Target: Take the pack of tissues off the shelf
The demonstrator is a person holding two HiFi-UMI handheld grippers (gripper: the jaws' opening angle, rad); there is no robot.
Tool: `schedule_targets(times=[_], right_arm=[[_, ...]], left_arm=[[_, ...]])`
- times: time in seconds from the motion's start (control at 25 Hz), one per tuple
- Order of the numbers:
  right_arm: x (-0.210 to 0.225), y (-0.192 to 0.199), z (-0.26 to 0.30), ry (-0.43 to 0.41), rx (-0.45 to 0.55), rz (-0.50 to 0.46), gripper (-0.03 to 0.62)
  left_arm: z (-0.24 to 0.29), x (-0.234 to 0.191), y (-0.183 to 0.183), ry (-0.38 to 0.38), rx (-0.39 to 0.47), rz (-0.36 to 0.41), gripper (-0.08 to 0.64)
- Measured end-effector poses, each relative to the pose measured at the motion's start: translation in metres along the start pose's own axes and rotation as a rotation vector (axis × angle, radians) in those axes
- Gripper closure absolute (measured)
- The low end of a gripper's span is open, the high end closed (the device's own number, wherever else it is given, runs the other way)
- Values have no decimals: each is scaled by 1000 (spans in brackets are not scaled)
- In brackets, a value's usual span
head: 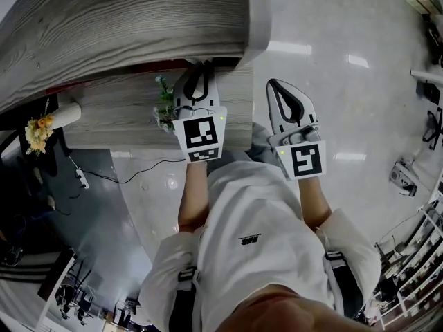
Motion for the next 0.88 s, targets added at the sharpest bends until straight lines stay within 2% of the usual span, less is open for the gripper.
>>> schedule_targets(times=[0.36,0.88], right_arm=[[-11,4,-9,4,4,2,567],[-54,17,-35,89,20,37,566]], left_arm=[[-21,0,7,-1,6,7,531],[-55,-2,39,75,-1,79,531]])
Point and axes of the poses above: the fingertips, and each gripper's own axes: z forward along the fingers, x to its right, y out of its underside, the point moved 3 cm from there along -z, backward along the fingers, and after that the axes turned 15 degrees about -x, right-handed, at the moved point
